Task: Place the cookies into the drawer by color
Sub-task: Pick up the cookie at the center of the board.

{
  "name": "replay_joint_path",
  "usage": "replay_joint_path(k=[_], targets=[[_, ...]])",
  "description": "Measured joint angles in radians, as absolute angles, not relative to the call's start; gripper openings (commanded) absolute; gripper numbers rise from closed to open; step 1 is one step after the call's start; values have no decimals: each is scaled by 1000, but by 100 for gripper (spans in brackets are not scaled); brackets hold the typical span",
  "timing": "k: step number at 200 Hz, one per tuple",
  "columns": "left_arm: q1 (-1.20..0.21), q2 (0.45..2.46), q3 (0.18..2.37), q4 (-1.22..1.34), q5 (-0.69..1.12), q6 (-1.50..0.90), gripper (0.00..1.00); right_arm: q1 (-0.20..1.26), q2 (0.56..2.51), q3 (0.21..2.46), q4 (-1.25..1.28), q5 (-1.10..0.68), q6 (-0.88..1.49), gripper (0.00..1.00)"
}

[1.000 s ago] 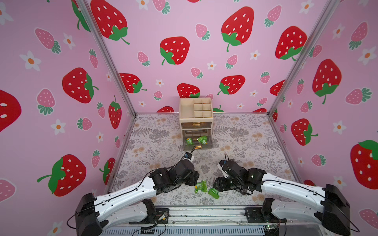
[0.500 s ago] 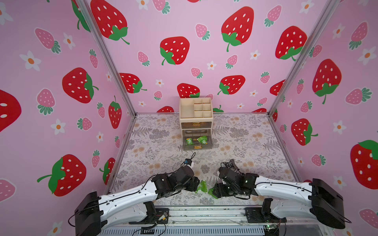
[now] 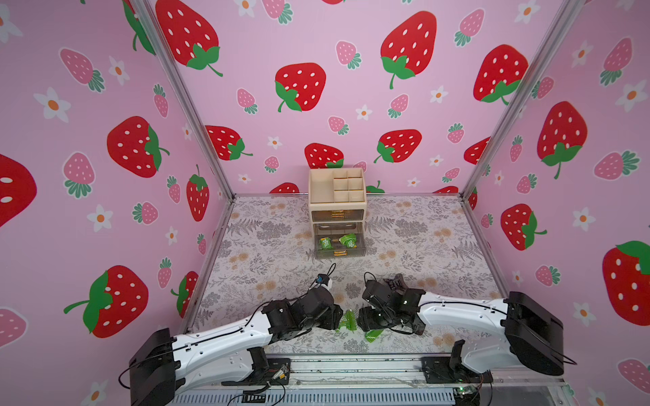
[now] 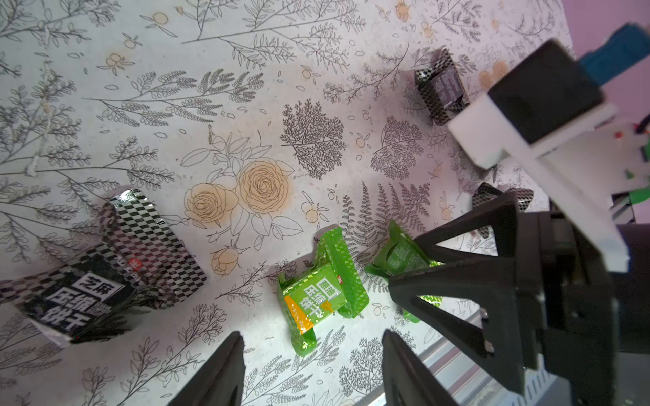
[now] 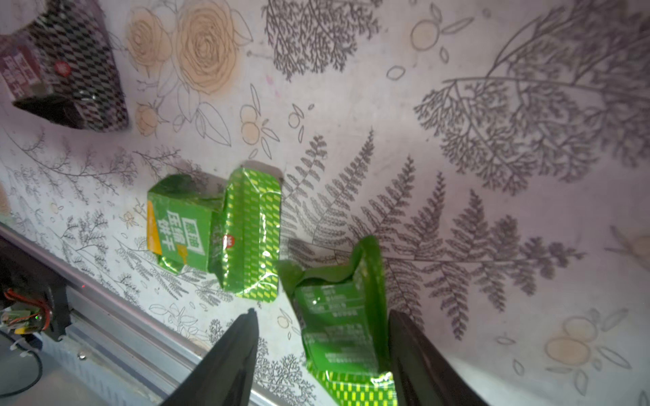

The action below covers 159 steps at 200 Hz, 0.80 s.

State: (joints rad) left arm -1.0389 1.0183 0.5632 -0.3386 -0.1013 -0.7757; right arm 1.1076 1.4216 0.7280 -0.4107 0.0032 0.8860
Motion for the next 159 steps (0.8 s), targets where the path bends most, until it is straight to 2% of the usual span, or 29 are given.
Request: replay_joint_path(k=[90,159], targets=[[-1039,1053,556,-318,-105,-783,66,1176,1512,817,-530,67,863,66],[-1039,1029,545,-317,-134,-786,66,1178,1574,860,-596,128,853,53]])
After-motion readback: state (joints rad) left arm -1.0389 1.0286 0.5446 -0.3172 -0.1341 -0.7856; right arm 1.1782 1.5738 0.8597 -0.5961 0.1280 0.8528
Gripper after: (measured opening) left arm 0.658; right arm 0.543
